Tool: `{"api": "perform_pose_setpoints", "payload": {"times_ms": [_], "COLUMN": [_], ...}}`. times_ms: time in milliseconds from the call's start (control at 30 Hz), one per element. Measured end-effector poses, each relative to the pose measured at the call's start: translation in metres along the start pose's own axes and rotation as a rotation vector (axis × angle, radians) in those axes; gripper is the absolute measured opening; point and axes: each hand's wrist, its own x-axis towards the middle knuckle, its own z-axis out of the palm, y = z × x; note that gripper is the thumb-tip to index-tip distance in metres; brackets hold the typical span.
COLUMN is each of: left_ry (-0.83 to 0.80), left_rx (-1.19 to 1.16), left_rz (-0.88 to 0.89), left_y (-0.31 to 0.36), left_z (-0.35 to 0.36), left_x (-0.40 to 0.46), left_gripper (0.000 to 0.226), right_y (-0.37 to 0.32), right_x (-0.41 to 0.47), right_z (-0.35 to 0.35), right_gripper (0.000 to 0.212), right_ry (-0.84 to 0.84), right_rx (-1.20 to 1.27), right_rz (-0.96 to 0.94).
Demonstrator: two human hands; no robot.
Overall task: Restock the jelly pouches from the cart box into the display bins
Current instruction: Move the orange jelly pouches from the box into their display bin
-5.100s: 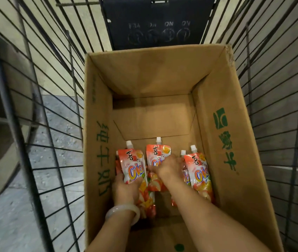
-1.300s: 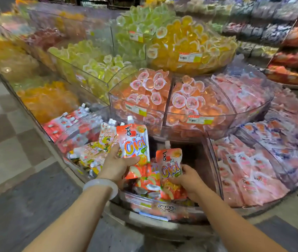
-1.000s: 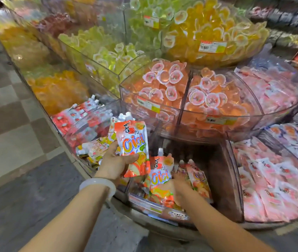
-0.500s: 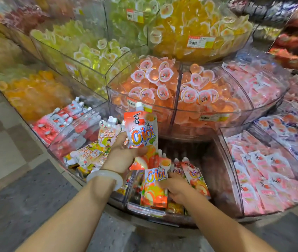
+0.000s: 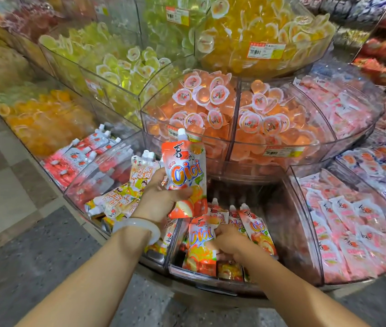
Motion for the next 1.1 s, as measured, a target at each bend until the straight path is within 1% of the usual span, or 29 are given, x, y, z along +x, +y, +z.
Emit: {"api": "perform_pose_setpoints", "payload": {"times_ms": [67, 200, 267, 333, 367, 433, 500, 567, 600, 633, 667, 700, 733, 767, 833, 867, 933, 1000, 1033, 1100], "left_ry": [0.010, 0.009, 0.008, 0.006, 0.004, 0.000, -0.001, -0.006, -0.008, -0.012, -0.010, -0.013, -0.016, -0.017, -0.017, -0.013, -0.013, -0.023, -0.028, -0.055], "left_rx": [-0.015, -0.007, -0.004, 0.004, 0.012, 0.021, 0.024, 0.021, 0.022, 0.027, 0.030, 0.033, 0.032, 0.031, 0.033, 0.038, 0.039, 0.034, 0.032, 0.043], "left_rz": [-0.016, -0.029, -0.029, -0.026, -0.025, -0.025, -0.026, -0.026, -0.028, -0.030, -0.030, -0.028, -0.025, -0.022, -0.020, -0.020, -0.018, -0.016, -0.013, -0.017], "left_y": [-0.001, -0.003, -0.002, -0.002, -0.002, -0.003, -0.003, -0.002, -0.001, 0.000, 0.000, 0.001, 0.001, 0.001, 0.002, 0.002, 0.001, -0.002, -0.003, -0.003], "left_z": [0.001, 0.000, 0.000, 0.000, 0.000, 0.001, 0.001, 0.002, 0.002, 0.001, 0.001, 0.000, 0.000, 0.000, 0.001, 0.001, 0.002, 0.005, 0.007, 0.011], "left_x": [0.001, 0.004, 0.004, 0.005, 0.005, 0.005, 0.005, 0.003, 0.002, 0.001, 0.001, 0.000, -0.001, -0.002, -0.004, -0.005, -0.005, -0.007, -0.008, -0.010], "left_gripper": [0.057, 0.056, 0.057, 0.057, 0.057, 0.058, 0.058, 0.060, 0.063, 0.065, 0.064, 0.061, 0.058, 0.056, 0.056, 0.056, 0.058, 0.057, 0.056, 0.051], "right_y": [0.001, 0.002, 0.006, 0.009, 0.009, 0.005, -0.002, -0.006, -0.007, -0.007, -0.006, -0.005, -0.003, -0.003, -0.001, -0.002, -0.003, -0.005, -0.005, -0.008], "right_x": [-0.001, 0.001, 0.003, 0.002, 0.001, -0.003, -0.007, -0.006, -0.006, -0.004, -0.002, -0.002, -0.001, -0.002, 0.003, 0.004, 0.004, 0.004, 0.002, -0.002], "right_z": [-0.001, 0.005, 0.006, 0.005, 0.005, 0.006, 0.005, 0.000, -0.003, -0.007, -0.010, -0.013, -0.015, -0.017, -0.020, -0.021, -0.022, -0.021, -0.020, -0.023], "right_gripper": [0.027, 0.021, 0.025, 0.035, 0.037, 0.034, 0.033, 0.031, 0.023, 0.016, 0.016, 0.016, 0.011, 0.008, 0.022, 0.026, 0.027, 0.031, 0.034, 0.039], "right_ry": [0.000, 0.026, 0.008, -0.021, -0.041, -0.061, -0.046, 0.000, 0.028, 0.067, 0.096, 0.109, 0.110, 0.116, 0.129, 0.128, 0.139, 0.185, 0.215, 0.279], "right_rx": [0.011, 0.058, 0.136, 0.202, 0.205, 0.166, 0.080, -0.014, -0.022, -0.010, 0.018, 0.048, 0.060, 0.038, -0.046, -0.096, -0.212, -0.318, -0.332, -0.279], "right_rz": [0.014, 0.011, 0.026, 0.064, 0.076, 0.086, 0.079, 0.021, -0.032, -0.086, -0.124, -0.144, -0.160, -0.178, -0.224, -0.239, -0.275, -0.318, -0.319, -0.308]}}
